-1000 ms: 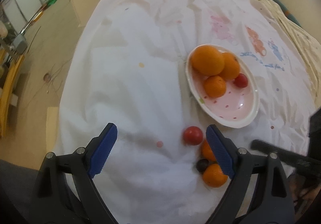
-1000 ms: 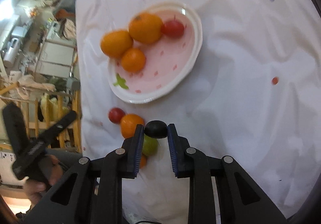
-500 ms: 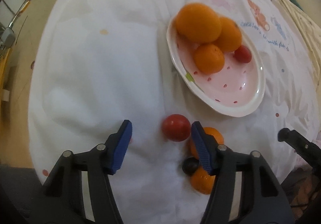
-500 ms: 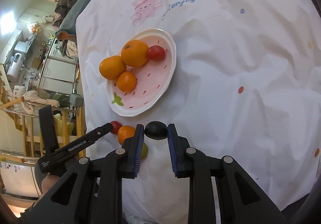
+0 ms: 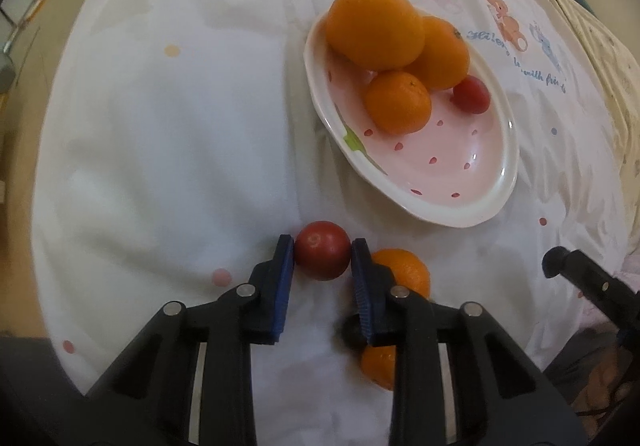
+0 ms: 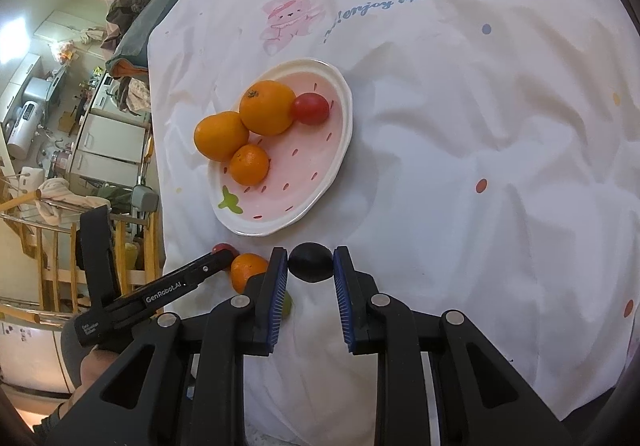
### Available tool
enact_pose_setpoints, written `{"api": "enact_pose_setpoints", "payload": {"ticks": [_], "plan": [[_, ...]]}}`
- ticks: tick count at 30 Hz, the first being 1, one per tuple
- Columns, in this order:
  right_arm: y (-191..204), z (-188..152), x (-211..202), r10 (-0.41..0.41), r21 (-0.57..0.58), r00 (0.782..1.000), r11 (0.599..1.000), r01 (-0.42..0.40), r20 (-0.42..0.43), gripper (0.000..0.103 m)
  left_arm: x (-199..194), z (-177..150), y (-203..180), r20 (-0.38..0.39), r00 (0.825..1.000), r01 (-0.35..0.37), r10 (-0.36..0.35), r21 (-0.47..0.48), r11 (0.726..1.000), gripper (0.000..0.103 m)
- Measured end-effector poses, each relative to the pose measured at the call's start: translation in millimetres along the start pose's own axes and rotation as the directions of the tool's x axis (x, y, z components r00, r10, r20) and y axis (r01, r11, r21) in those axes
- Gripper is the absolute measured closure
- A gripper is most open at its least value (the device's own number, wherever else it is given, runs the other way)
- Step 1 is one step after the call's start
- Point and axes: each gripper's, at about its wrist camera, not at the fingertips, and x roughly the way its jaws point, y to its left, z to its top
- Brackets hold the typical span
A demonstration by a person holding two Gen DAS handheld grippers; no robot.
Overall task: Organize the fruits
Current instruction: 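Grasp the dark plum with the right gripper while the left gripper grasps a red tomato, then carry the plum with the right gripper while the left gripper carries the tomato onto the plate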
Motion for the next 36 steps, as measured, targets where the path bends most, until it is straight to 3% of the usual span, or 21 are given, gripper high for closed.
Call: {"api": "enact_pose_setpoints", "payload": {"ticks": [7, 13, 15, 18, 20, 22, 25, 27, 28, 30, 32, 36], "plan": [[8.1, -1.2, -4.1, 0.015, -0.012, 1.000, 1.000, -0.015, 0.018, 0.082, -27.0, -3.9, 12.5, 0.088, 0.996, 0.030, -0.028, -0.020, 0.999, 0.078], [14.7, -1.5, -5.4, 0.029, -0.019, 0.999, 0.999, -0.029, 0.027, 0.082, -54.0, -7.7, 24.3, 0.188, 0.982, 0.008, 0.002, -0.053, 0.999, 0.078], [13.1, -2.1, 0.3, 0.032, -0.007, 0.999, 0.999, -0.032, 0.003, 0.079, -57.1, -8.9, 24.9, 0.202, 0.979, 0.016, -0.002, -0.068, 0.998, 0.078], [10.1, -2.2, 18.4, -0.034, -0.002, 0.999, 0.999, 0.034, -0.038, 0.067, -62.0, -10.2, 24.1, 0.216, 0.976, 0.015, -0.002, -0.058, 0.998, 0.078], [10.9, 2.7, 33.1, -0.066, -0.001, 0.996, 0.998, 0.066, -0.065, 0.048, -62.4, -9.1, 20.8, 0.218, 0.976, 0.017, -0.005, -0.052, 0.998, 0.078], [17.1, 8.0, 43.7, -0.111, -0.049, 0.992, 0.993, 0.108, -0.066, 0.048, -62.0, -7.7, 20.1, 0.215, 0.976, 0.027, -0.015, -0.054, 0.998, 0.078], [27.9, 11.2, 63.7, -0.243, -0.170, 0.968, 0.958, 0.230, -0.057, 0.049, -62.9, -7.6, 20.7, 0.223, 0.975, 0.029, -0.017, -0.054, 0.998, 0.078], [28.8, 12.3, 76.0, -0.282, -0.206, 0.957, 0.942, 0.264, -0.066, 0.052, -62.9, -7.9, 21.7, 0.224, 0.975, 0.026, -0.014, -0.054, 0.998, 0.078], [30.7, 12.5, 82.3, -0.296, -0.230, 0.953, 0.934, 0.273, -0.067, 0.057, -62.5, -7.9, 22.6, 0.221, 0.975, 0.028, -0.015, -0.056, 0.998, 0.078], [36.0, 11.5, 89.7, -0.321, -0.285, 0.945, 0.913, 0.292, -0.061, 0.079, -61.5, -7.8, 24.9, 0.212, 0.977, 0.034, -0.019, -0.065, 0.997, 0.078], [39.8, 8.4, 89.4, -0.332, -0.318, 0.942, 0.900, 0.299, -0.054, 0.080, -60.7, -7.0, 25.4, 0.207, 0.978, 0.034, -0.019, -0.069, 0.997, 0.078], [38.8, 3.7, 69.9, -0.277, -0.293, 0.960, 0.922, 0.253, -0.045, 0.081, -60.9, -6.3, 24.5, 0.219, 0.976, 0.021, -0.007, -0.061, 0.998, 0.078]]}}
